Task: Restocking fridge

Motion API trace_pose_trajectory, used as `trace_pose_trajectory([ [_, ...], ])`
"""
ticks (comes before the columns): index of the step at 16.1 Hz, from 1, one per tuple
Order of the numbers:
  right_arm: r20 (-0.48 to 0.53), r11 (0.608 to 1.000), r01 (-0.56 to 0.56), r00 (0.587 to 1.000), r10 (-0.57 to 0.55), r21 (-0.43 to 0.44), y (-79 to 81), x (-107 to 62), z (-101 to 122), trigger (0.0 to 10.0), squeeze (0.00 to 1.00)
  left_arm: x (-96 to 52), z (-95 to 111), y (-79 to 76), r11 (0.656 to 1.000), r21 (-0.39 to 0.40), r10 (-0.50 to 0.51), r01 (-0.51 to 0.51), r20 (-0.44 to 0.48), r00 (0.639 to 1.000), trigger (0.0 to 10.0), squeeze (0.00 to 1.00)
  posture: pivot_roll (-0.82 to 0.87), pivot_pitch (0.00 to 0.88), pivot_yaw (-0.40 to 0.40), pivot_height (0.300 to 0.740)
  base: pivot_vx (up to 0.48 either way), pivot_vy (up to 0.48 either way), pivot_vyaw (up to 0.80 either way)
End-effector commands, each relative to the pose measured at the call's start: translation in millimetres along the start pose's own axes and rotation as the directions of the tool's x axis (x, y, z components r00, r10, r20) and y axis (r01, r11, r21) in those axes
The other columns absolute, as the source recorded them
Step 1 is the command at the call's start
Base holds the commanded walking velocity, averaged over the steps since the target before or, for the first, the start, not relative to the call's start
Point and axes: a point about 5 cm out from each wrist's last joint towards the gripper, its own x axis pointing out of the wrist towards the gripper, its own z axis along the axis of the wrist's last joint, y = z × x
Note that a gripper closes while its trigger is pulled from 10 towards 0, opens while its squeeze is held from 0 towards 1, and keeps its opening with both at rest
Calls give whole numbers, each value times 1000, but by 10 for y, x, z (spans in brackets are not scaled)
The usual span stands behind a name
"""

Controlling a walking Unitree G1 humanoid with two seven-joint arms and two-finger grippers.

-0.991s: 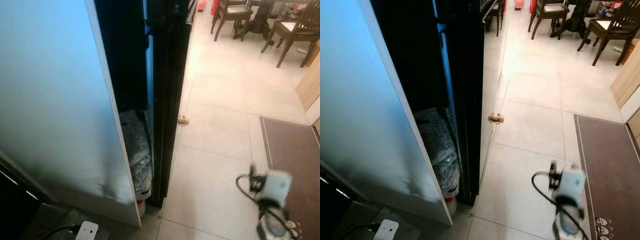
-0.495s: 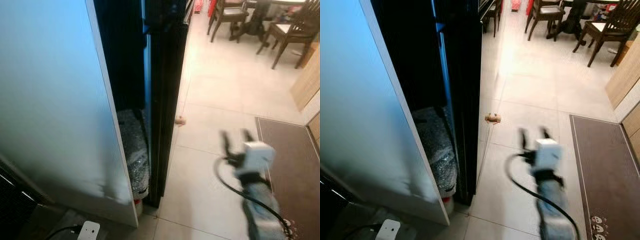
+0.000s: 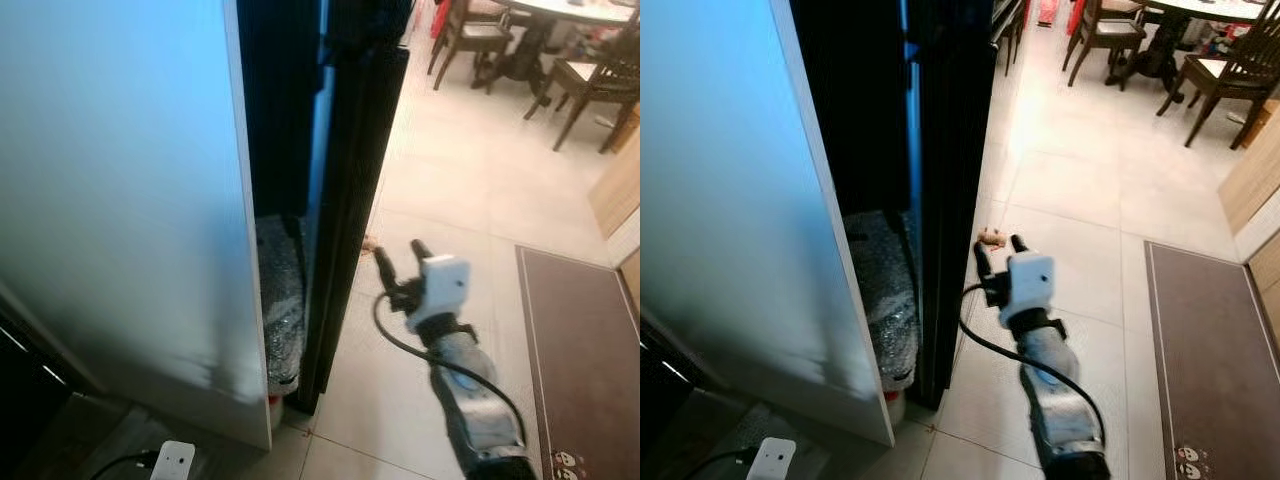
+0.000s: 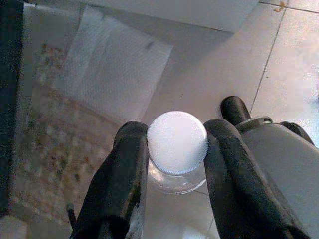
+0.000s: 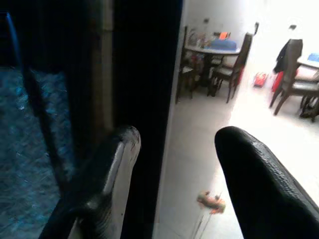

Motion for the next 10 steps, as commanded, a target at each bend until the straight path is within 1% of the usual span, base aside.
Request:
trace_pose_trajectory([
  [1,-26,1000,-4,1000,4,-7,19,10,-33,10000,0,-6,-29,-6,1000,-3,2,-2,0,1000,10000,0,-152,0,-17,740,0,0,0],
  [4,-41,1000,-12,999,12,17,75,3,-53,10000,0,-10,-42,-2,1000,-14,-3,3,8,1000,10000,0,-164,0,-9,740,0,0,0],
  [6,-59,999,-50,997,51,16,129,-12,-79,10000,0,-14,-63,-8,1000,-14,-10,10,1,1000,10000,0,-159,0,-10,740,0,0,0],
  [8,-85,993,-114,990,115,11,215,28,-106,10000,0,-16,-72,-11,999,-35,-14,14,1,1000,10000,0,-151,0,-18,740,0,0,0],
  [10,-90,993,-116,989,116,8,247,82,-95,10000,0,-16,-63,-2,999,-52,-14,15,11,1000,10000,0,-150,0,-21,740,0,0,0],
])
